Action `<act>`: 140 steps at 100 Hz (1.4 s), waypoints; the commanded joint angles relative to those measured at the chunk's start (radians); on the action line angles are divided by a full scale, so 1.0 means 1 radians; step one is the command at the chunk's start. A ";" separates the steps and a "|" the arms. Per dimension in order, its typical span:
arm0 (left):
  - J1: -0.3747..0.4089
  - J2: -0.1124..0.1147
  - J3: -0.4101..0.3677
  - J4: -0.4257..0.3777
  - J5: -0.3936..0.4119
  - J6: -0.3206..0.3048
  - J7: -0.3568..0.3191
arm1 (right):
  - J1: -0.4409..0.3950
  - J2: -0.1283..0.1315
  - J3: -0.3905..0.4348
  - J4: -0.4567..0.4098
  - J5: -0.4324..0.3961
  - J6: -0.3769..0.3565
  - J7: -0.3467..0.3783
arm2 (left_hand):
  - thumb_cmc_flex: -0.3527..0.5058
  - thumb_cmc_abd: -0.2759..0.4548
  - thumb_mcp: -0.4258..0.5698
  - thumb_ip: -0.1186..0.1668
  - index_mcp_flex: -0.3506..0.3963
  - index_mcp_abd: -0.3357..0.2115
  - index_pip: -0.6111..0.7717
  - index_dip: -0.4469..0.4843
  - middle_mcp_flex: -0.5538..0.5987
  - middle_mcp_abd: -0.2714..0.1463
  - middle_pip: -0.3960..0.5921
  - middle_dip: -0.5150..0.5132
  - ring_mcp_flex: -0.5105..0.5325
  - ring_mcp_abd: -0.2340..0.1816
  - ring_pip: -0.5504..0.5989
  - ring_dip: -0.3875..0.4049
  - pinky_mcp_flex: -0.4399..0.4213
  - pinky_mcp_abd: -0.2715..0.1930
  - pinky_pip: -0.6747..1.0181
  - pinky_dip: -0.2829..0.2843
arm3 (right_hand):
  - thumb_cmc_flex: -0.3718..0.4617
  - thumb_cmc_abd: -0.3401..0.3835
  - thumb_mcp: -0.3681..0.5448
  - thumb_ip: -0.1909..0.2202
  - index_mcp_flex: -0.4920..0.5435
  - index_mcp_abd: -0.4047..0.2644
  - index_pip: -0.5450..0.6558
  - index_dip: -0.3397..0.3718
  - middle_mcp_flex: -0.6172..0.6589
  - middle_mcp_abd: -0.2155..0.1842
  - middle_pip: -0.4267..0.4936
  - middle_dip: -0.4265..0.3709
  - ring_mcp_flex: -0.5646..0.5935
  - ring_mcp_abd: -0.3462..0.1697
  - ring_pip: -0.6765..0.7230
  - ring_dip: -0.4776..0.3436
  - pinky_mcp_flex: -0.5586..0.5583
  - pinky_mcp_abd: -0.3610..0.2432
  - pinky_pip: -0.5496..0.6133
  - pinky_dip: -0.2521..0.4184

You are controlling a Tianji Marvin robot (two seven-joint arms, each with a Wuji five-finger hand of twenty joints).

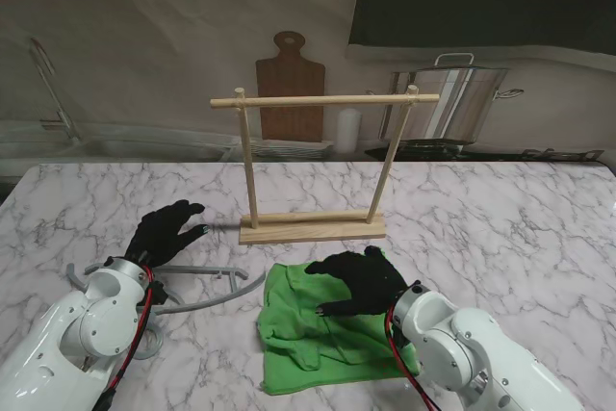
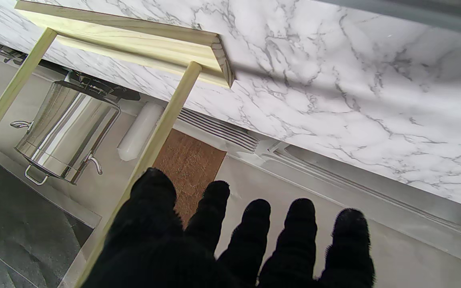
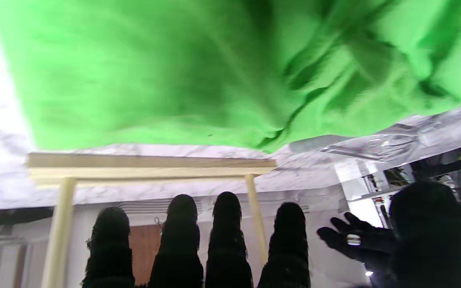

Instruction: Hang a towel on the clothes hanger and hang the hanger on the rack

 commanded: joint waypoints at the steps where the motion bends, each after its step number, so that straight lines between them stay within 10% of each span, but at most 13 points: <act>1: -0.001 -0.001 0.003 0.002 0.001 0.002 -0.014 | -0.013 0.012 0.025 0.017 0.018 0.005 -0.032 | 0.006 0.066 -0.014 0.003 0.000 0.005 -0.018 -0.017 -0.045 0.004 -0.010 0.003 -0.018 0.003 -0.010 -0.016 0.002 -0.009 -0.078 0.020 | -0.035 -0.031 0.017 0.018 -0.051 -0.061 -0.039 -0.028 -0.025 -0.019 -0.027 -0.011 -0.003 -0.021 0.001 0.010 0.004 -0.018 0.012 0.017; 25: 0.000 -0.001 0.003 0.000 0.005 0.004 -0.015 | -0.090 0.018 0.162 0.027 -0.085 0.001 -0.039 | 0.006 0.066 -0.014 0.003 -0.001 0.003 -0.018 -0.017 -0.045 0.004 -0.010 0.003 -0.018 0.003 -0.010 -0.016 0.002 -0.009 -0.078 0.020 | 0.089 -0.251 0.107 0.037 -0.003 -0.020 -0.276 -0.233 -0.105 0.017 -0.080 -0.040 -0.026 0.009 -0.018 -0.006 0.004 -0.009 -0.049 0.048; 58: -0.003 0.002 0.009 0.002 0.017 -0.001 -0.023 | -0.114 0.029 0.209 0.064 -0.127 -0.006 0.021 | 0.005 0.061 -0.014 0.003 0.000 0.004 -0.018 -0.017 -0.045 0.006 -0.010 0.003 -0.017 0.004 -0.010 -0.016 0.003 -0.008 -0.078 0.020 | 0.162 -0.351 0.356 0.071 -0.002 -0.059 -0.258 -0.243 -0.153 0.001 -0.126 -0.059 -0.071 0.010 -0.041 -0.026 -0.008 -0.010 -0.107 0.046; 82: 0.001 0.002 0.010 0.000 0.019 0.002 -0.023 | -0.082 0.030 0.165 0.101 -0.126 0.013 0.004 | 0.004 0.062 -0.013 0.003 -0.001 0.003 -0.018 -0.017 -0.045 0.005 -0.010 0.003 -0.018 0.003 -0.010 -0.016 0.002 -0.009 -0.079 0.020 | 0.068 -0.318 0.151 0.023 -0.003 -0.055 -0.277 -0.257 -0.181 -0.003 -0.160 -0.078 -0.096 0.008 -0.050 -0.029 -0.025 -0.008 -0.132 0.040; 108: 0.004 0.001 0.007 -0.004 0.016 0.007 -0.020 | -0.076 0.035 0.148 0.102 -0.152 0.030 0.040 | 0.004 0.064 -0.013 0.003 0.000 0.003 -0.018 -0.017 -0.047 0.004 -0.011 0.003 -0.019 0.004 -0.010 -0.016 0.001 -0.009 -0.080 0.019 | 0.002 -0.348 0.204 0.023 0.006 -0.076 -0.276 -0.314 -0.189 -0.001 -0.213 -0.103 -0.132 0.006 -0.062 -0.041 -0.042 -0.007 -0.146 0.031; 121: 0.006 0.001 0.005 -0.005 0.017 0.006 -0.019 | -0.076 0.039 0.143 0.098 -0.169 0.035 0.072 | 0.004 0.063 -0.013 0.003 0.000 0.004 -0.017 -0.017 -0.047 0.004 -0.011 0.003 -0.020 0.003 -0.011 -0.016 0.001 -0.010 -0.080 0.019 | -0.046 -0.326 0.214 0.011 -0.013 -0.091 -0.235 -0.088 -0.194 0.000 -0.299 -0.143 -0.166 -0.001 -0.069 -0.070 -0.055 -0.007 -0.152 0.010; 140: 0.006 0.002 0.005 -0.006 0.017 0.006 -0.021 | -0.075 0.042 0.133 0.101 -0.198 0.044 0.084 | 0.003 0.063 -0.014 0.003 0.000 0.003 -0.017 -0.017 -0.047 0.004 -0.011 0.003 -0.019 0.002 -0.010 -0.016 -0.001 -0.009 -0.081 0.019 | -0.035 -0.347 0.220 0.009 -0.004 -0.069 -0.189 -0.007 -0.174 0.009 -0.303 -0.160 -0.183 -0.007 -0.072 -0.085 -0.060 -0.011 -0.159 -0.004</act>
